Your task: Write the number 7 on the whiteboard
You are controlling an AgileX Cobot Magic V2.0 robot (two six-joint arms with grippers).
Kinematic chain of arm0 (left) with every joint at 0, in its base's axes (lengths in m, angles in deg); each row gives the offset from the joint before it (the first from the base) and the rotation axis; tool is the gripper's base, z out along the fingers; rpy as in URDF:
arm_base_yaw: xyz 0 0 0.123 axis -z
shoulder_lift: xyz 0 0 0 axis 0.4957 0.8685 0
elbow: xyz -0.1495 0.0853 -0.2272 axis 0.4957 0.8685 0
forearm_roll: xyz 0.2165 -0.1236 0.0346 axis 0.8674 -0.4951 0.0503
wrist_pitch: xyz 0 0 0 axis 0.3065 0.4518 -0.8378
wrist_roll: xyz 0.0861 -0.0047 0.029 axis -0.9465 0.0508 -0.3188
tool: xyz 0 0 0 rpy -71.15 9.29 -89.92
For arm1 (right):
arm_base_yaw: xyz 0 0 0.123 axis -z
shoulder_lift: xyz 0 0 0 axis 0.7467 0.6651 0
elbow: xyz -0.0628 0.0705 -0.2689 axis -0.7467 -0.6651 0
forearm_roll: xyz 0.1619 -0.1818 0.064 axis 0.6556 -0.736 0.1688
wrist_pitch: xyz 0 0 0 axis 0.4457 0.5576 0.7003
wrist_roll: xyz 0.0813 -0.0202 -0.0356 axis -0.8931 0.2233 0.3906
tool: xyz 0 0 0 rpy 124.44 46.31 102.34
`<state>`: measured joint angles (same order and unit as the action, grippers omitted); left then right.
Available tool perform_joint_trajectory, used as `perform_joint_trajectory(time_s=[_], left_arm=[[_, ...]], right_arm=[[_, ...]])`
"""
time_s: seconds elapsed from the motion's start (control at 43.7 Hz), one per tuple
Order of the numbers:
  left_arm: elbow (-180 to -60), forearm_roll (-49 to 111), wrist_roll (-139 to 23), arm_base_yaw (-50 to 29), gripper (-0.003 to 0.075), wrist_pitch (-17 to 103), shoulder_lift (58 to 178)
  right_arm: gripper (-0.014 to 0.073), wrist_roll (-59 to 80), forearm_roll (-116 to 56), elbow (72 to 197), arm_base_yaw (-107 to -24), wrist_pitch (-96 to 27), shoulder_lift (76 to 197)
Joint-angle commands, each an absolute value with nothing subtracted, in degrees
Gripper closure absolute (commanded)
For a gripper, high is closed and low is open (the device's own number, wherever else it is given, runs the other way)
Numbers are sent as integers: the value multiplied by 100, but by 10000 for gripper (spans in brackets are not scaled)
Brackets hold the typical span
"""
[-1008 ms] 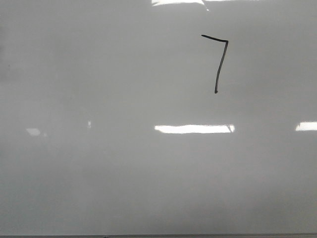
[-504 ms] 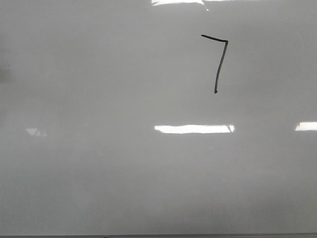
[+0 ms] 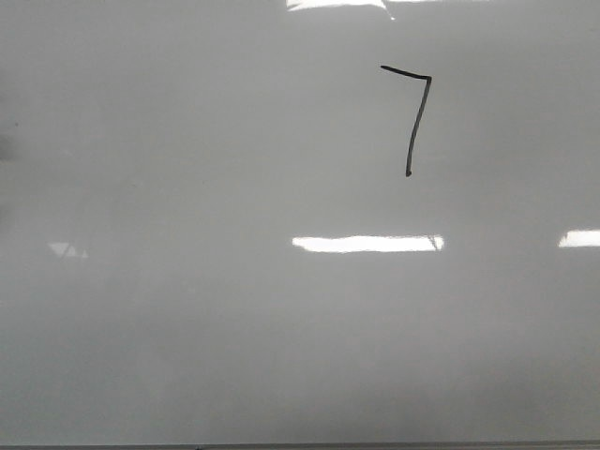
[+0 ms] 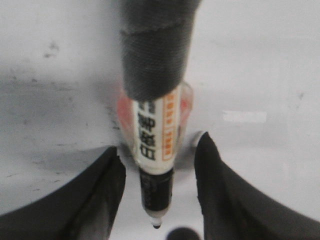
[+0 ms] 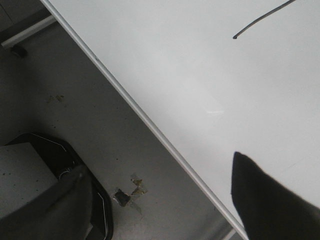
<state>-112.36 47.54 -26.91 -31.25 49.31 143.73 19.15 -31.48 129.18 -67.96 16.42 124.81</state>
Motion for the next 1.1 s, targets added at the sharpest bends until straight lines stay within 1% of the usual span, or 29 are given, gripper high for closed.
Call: perform_joint_trajectory(time_s=[0.0,0.092,0.206,0.321,0.458,0.618,0.733,0.916,1.076], left_arm=[[-11421,4843,-2638,-3127,384,4900,13887],[-11572,4895,-2638,-3127,384,5425,13558],[-11781,4918,-2638,-3118,384,6203,13085],[-11870,4918,-2671,-3056,384,6683,12453],[-11870,4907,-2878,-2634,384,7282,11699],[-11859,4962,-3003,-1531,384,7866,10924],[-11781,5056,-2870,-1031,384,8398,10295],[-11358,5913,-1544,-977,384,8516,9301],[-11104,6013,-1406,-977,384,8332,8886]], right_arm=[[1,1724,-3063,13064,-6764,1552,12445],[1,1057,-3396,13069,-6764,1673,12445],[1,-218,-4127,13069,-6764,1815,12438],[1,-905,-4527,13069,-6764,1943,12345],[1,-1065,-4527,13043,-6764,1850,11988],[1,-1212,-4527,12786,-6764,1568,11344],[1,-1264,-4527,12550,-6764,1573,10992],[1,-1264,-4527,12362,-6764,1587,10694],[1,-1258,-4527,12362,-6764,1610,10677]])
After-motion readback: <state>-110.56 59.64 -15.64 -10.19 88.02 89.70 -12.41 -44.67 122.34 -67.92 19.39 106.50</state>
